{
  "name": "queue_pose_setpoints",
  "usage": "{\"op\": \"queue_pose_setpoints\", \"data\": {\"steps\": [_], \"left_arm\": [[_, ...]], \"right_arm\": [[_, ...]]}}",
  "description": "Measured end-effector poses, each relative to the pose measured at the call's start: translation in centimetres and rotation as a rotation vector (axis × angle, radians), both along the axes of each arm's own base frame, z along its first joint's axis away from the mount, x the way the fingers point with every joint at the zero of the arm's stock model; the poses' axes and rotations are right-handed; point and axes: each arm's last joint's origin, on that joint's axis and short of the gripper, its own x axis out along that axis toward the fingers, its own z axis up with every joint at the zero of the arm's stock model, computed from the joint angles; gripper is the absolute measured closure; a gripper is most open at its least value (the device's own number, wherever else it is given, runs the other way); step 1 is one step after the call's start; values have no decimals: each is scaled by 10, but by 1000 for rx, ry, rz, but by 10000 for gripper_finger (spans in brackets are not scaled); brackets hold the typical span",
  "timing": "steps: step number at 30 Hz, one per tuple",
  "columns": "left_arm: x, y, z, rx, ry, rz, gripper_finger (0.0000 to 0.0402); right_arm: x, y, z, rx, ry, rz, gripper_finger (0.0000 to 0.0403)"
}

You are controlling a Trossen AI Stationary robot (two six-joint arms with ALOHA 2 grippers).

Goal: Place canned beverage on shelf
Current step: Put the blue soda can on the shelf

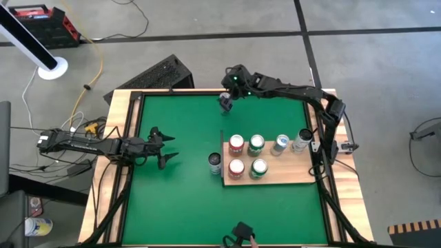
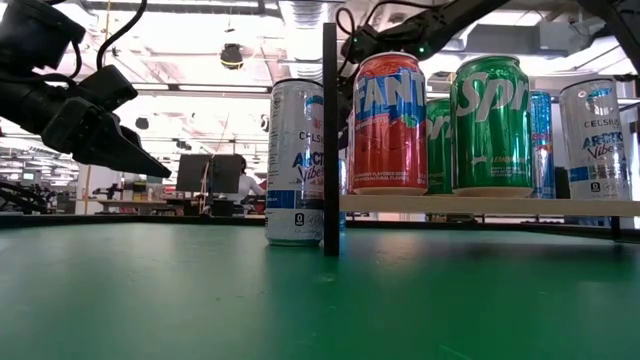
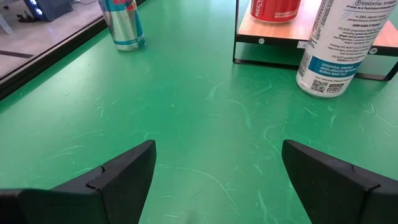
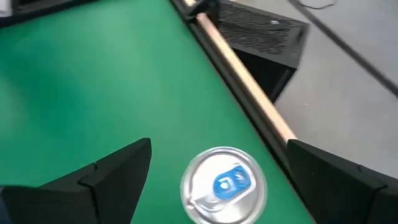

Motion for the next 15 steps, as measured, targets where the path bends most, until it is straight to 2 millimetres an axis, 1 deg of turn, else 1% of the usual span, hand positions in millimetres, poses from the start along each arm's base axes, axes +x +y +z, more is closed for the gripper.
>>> {"op": "queue_pose_setpoints", "data": {"steps": [3, 9, 15], "left_arm": [[0, 0, 0, 0, 0, 0, 68], [0, 0, 0, 0, 0, 0, 68], [0, 0, 0, 0, 0, 0, 68]], "right_arm": [[1, 0, -1, 21, -27, 32, 7], [-5, -1, 1, 9, -57, 5, 7], [-7, 0, -7, 15, -54, -9, 7]]}}
